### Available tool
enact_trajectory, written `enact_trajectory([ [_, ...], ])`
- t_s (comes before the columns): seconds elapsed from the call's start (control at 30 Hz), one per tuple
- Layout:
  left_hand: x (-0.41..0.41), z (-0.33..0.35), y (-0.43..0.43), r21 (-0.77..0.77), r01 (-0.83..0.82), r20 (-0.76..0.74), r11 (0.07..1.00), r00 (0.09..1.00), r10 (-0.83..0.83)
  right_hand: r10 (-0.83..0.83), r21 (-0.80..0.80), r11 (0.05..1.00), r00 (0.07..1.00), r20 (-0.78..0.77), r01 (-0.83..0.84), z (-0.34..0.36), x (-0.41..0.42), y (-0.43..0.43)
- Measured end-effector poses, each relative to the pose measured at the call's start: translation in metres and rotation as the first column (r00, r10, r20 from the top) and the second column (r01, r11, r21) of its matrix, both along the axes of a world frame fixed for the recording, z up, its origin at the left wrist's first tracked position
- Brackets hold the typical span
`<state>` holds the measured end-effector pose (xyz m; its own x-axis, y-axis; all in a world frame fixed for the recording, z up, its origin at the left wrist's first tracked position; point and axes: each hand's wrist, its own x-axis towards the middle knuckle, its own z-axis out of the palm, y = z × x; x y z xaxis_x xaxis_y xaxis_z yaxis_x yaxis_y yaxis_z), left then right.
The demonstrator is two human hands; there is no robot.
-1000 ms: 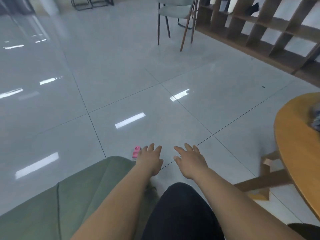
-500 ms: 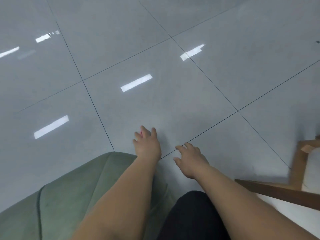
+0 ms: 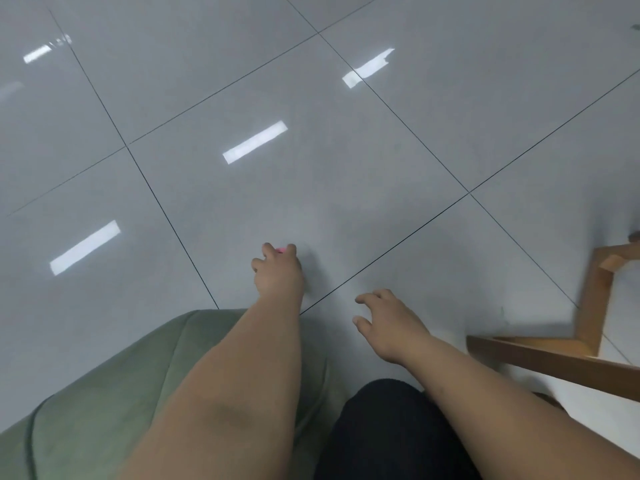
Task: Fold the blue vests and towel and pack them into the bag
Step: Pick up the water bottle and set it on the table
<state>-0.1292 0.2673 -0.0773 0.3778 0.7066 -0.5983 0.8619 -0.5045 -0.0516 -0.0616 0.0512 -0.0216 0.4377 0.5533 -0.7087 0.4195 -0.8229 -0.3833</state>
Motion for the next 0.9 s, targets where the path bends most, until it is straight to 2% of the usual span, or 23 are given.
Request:
enact_trajectory([
  [0.07,-0.003,0.011,-0.007,-0.034,0.048,0.068,0.998,0.997,-0.046,-0.014,-0.009,1.000,1.000,0.000,0.014,0.009,0.001,-0.006],
  [0.17,-0.009,0.037,-0.017,-0.181,-0.050,0.251,0.982,0.963,0.095,-0.019,-0.012,1.000,1.000,0.017,0.019,0.029,0.005,-0.014],
  [0.23,-0.014,0.059,-0.024,-0.271,-0.084,0.380,0.959,0.906,0.187,-0.016,-0.009,1.000,0.999,0.038,0.016,0.046,0.009,-0.018],
  [0.4,-0.030,0.120,-0.048,-0.361,-0.012,0.627,0.933,0.737,0.252,-0.046,0.076,0.996,0.990,0.135,0.036,0.097,0.014,-0.029],
  [0.53,-0.029,0.181,-0.074,-0.360,0.095,0.755,0.928,0.614,0.230,-0.110,0.169,0.983,0.974,0.196,0.077,0.139,0.011,-0.039],
  [0.63,-0.021,0.227,-0.094,-0.300,0.191,0.818,0.935,0.556,0.149,-0.155,0.271,0.958,0.966,0.206,0.096,0.174,0.008,-0.049],
  [0.73,-0.014,0.271,-0.117,-0.239,0.266,0.867,0.934,0.491,0.082,-0.252,0.412,0.898,0.949,0.189,0.156,0.211,0.005,-0.065],
  [0.9,0.002,0.347,-0.159,-0.111,0.333,0.947,0.936,0.321,-0.002,-0.420,0.574,0.786,0.880,0.224,0.229,0.279,0.013,-0.099],
])
